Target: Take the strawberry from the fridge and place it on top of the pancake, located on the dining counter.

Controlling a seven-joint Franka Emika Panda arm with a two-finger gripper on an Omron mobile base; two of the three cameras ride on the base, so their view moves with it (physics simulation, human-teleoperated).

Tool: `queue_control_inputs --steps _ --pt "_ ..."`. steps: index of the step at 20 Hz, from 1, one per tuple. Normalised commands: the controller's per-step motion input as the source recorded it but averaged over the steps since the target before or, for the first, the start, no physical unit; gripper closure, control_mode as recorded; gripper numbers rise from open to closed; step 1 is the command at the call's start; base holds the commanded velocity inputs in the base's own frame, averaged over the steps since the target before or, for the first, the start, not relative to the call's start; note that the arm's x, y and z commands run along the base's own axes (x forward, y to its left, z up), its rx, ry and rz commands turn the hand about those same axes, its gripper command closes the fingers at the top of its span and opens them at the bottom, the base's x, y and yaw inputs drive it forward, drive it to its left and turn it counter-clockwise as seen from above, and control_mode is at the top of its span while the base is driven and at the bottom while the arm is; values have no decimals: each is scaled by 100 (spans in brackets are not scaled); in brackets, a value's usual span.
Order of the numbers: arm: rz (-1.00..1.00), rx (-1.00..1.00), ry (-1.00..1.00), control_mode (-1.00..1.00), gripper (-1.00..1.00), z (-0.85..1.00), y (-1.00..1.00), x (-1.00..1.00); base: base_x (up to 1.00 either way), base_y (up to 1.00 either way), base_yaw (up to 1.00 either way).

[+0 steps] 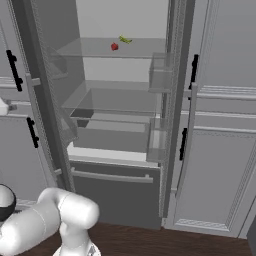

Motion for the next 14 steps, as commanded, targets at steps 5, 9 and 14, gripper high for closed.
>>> queue_control_inputs --steps 5,9,14 --pt "44 29 1 -100 -100 0 -97 -72 0 0 0" --pt "20 55 21 -100 -100 25 -99 -16 0 0 0" --pt "4 67 33 -100 -100 25 -100 1 0 0 0"
